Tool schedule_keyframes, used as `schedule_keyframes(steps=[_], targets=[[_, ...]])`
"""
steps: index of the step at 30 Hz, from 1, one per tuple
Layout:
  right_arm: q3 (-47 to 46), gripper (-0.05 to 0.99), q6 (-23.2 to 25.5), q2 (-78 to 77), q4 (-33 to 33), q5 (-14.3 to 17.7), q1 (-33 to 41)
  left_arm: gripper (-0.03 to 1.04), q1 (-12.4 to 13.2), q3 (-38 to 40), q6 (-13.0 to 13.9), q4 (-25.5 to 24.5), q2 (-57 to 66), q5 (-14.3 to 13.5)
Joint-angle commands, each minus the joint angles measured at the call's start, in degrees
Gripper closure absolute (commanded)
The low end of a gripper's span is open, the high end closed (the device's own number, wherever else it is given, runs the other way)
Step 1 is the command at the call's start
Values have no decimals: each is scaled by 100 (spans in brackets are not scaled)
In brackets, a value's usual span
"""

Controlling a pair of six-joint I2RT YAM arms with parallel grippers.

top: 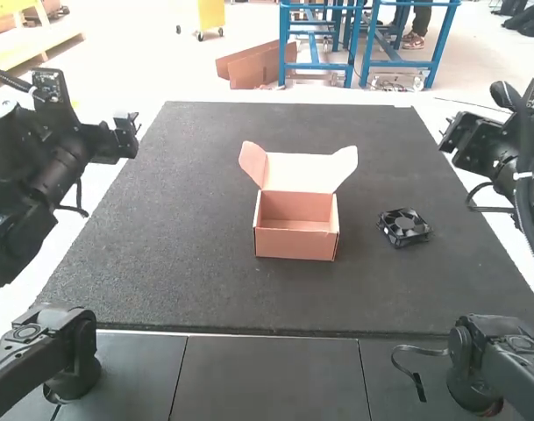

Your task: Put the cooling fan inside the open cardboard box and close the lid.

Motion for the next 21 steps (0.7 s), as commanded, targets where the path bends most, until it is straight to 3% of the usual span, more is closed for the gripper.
schedule_keyframes(steps=[1,4,5,6,11,16,21], targets=[[469,3,275,212,-300,-40,-61,4,-24,663,-31,-246,395,-92],[830,3,380,458,-766,-506,-43,4,-51,1138,-101,-712,756,49],[979,3,406,511,-872,-620,-43,4,-59,1261,-180,-853,861,242],[1076,3,406,528,-916,-647,-35,4,-59,1349,-242,-967,949,515],[1533,3,398,880,-977,-594,44,4,-68,1657,-330,-1424,1512,576],[2060,3,-455,1556,-1812,-532,36,4,-218,1859,-391,-1846,1670,778],[2429,3,-1140,2066,-2489,-497,-26,4,-692,2017,-382,-2162,1670,770]])
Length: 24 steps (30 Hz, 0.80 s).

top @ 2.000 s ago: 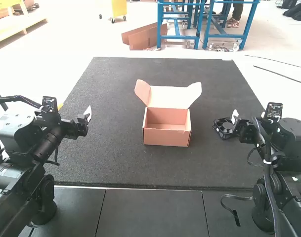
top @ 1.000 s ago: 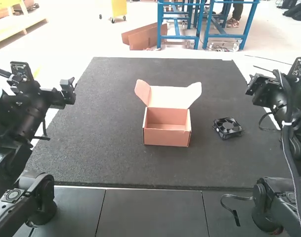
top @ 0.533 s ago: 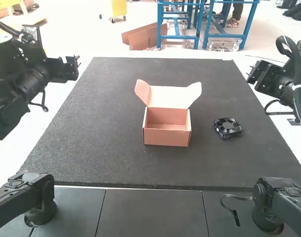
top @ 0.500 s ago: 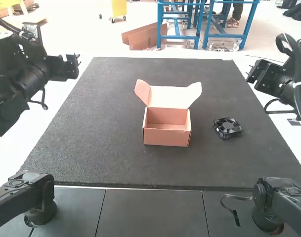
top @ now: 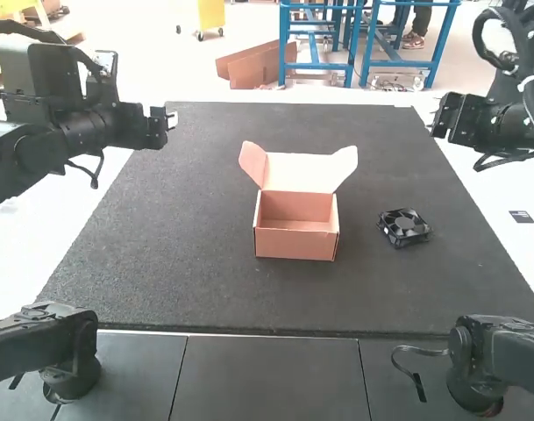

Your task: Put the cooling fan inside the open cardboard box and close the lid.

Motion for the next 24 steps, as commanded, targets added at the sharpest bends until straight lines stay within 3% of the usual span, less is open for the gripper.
schedule_keyframes(steps=[1,6,10,17,24], targets=[[316,3,-660,152,-26,10,-32,4,-339,332,-70,-121,-88,121],[544,3,-968,512,-456,10,-50,4,-813,323,-105,-429,-61,103],[571,3,-1258,899,-781,1,-59,4,-1024,341,-167,-587,-17,50],[580,3,-1627,1672,-808,-8,-199,4,-1051,446,-167,-886,-17,41],[782,3,-1987,2534,-773,-17,-823,4,-1086,499,-167,-974,27,50]])
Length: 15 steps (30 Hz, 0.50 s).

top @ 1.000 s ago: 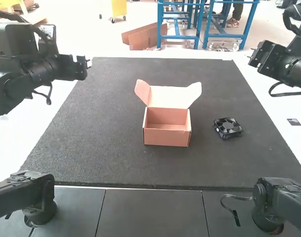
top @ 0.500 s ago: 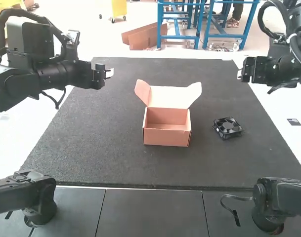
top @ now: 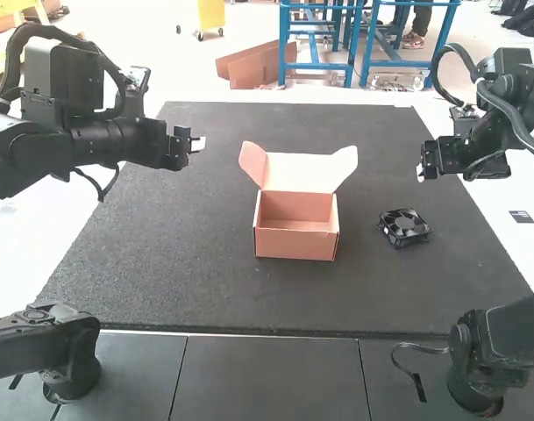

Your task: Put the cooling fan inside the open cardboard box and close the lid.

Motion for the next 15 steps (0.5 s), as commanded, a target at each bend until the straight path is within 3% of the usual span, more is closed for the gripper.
schedule_keyframes(steps=[1,10,15], targets=[[314,3,-396,287,32,-12,-345,4,-80,331,-40,-16,20,20],[771,3,-1451,1280,-170,-118,-890,4,-80,348,-40,45,134,20],[973,3,-1565,1781,-232,-329,-917,4,-80,348,-40,142,214,20]])
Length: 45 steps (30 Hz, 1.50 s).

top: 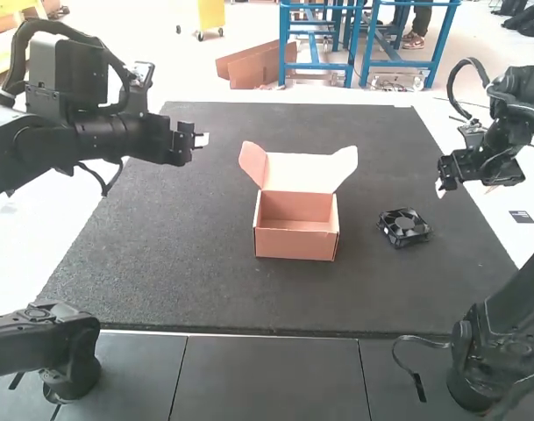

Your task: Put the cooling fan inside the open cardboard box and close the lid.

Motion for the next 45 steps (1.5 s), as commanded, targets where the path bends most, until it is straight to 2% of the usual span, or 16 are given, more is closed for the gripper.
schedule_keyframes(steps=[1,3,20,45], targets=[[276,3,-260,252,-13,-279,-62,4,-21,211,-38,98,39,11],[329,3,-243,436,-13,-419,-44,4,-21,211,-38,125,48,20],[733,3,-181,1570,259,-419,-18,4,-21,246,-38,177,74,11],[1208,3,-137,2519,233,-402,17,4,-21,298,-20,151,197,37]])
